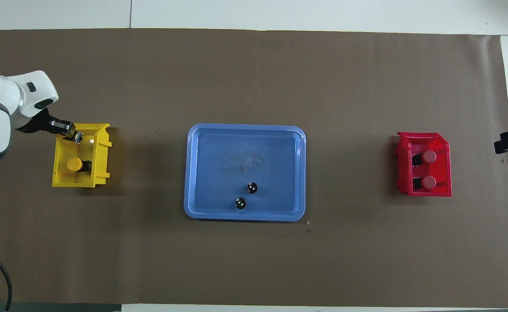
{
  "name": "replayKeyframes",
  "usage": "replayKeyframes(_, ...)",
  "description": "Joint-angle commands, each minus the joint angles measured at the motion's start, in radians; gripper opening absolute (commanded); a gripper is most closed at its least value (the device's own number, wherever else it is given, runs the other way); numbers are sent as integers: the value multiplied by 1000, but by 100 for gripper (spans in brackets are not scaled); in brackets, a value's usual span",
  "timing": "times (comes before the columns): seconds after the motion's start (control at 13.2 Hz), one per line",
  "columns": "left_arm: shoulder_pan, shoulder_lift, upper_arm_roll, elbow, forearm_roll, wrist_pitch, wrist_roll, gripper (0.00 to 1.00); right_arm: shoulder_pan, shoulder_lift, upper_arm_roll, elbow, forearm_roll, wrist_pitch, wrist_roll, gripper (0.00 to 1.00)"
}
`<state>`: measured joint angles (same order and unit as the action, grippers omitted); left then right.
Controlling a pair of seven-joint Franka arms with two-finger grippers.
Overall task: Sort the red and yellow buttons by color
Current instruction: 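Lower the yellow button into the yellow bin and open the left gripper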
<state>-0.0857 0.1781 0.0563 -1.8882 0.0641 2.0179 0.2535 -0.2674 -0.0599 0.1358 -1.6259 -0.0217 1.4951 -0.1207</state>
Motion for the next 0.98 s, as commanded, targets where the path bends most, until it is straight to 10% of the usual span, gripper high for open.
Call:
replayKeyframes(0.0, 1, -37, -1, -86, -1, 91, -52, 1, -12, -1, 10, 1, 2, -4, 19, 100)
replayKeyframes(0.45, -6, -11, -1, -149, -4, 214, -102, 6, -7, -1, 10, 1, 2, -4, 19, 100)
replayKeyframes(0.6, -6, -9, -1, -144, -4, 213, -103, 46, -7, 0, 10, 1, 2, -4, 18, 100)
replayKeyframes(0.91, -6, -8, -1, -124, -40, 199, -105, 58, -4, -1, 10, 1, 0, -4, 19, 100)
